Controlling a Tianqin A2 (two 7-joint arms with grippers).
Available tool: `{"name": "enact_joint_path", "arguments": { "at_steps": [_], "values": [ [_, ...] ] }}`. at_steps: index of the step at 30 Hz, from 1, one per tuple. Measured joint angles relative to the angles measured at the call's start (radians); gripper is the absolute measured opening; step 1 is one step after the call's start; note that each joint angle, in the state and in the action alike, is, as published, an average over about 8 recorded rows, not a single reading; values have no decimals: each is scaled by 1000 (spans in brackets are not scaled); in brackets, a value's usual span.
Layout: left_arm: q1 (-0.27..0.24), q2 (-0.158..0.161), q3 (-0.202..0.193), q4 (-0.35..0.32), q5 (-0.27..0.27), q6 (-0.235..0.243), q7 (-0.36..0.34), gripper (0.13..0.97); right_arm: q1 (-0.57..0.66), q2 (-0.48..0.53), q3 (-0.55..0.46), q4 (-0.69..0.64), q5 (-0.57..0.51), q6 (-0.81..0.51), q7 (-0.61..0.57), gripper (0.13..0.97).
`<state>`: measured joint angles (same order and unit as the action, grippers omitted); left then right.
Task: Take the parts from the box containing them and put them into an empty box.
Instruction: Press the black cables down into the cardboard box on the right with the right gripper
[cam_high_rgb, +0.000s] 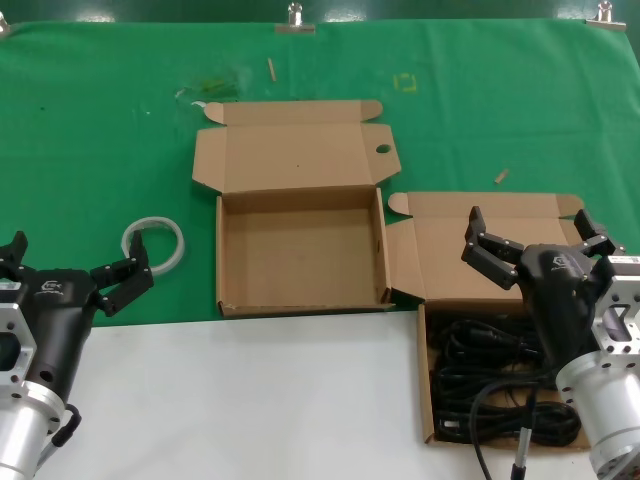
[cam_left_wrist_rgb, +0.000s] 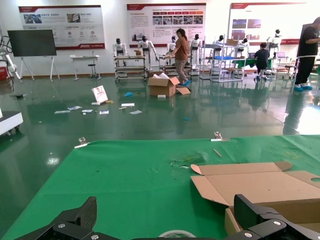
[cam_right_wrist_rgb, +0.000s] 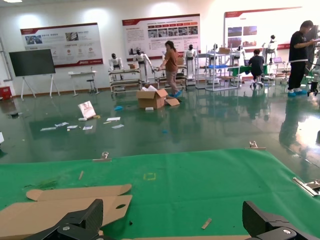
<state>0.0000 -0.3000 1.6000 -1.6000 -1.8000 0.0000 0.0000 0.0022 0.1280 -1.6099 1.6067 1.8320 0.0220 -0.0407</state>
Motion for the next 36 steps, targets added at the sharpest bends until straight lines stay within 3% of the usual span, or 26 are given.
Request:
{"name": "enact_joint_path", "arguments": {
  "at_steps": [36],
  "values": [
    [0,0,0,0,0,0,0,965,0,0,0,0,0,0,0,966]
  ]
}}
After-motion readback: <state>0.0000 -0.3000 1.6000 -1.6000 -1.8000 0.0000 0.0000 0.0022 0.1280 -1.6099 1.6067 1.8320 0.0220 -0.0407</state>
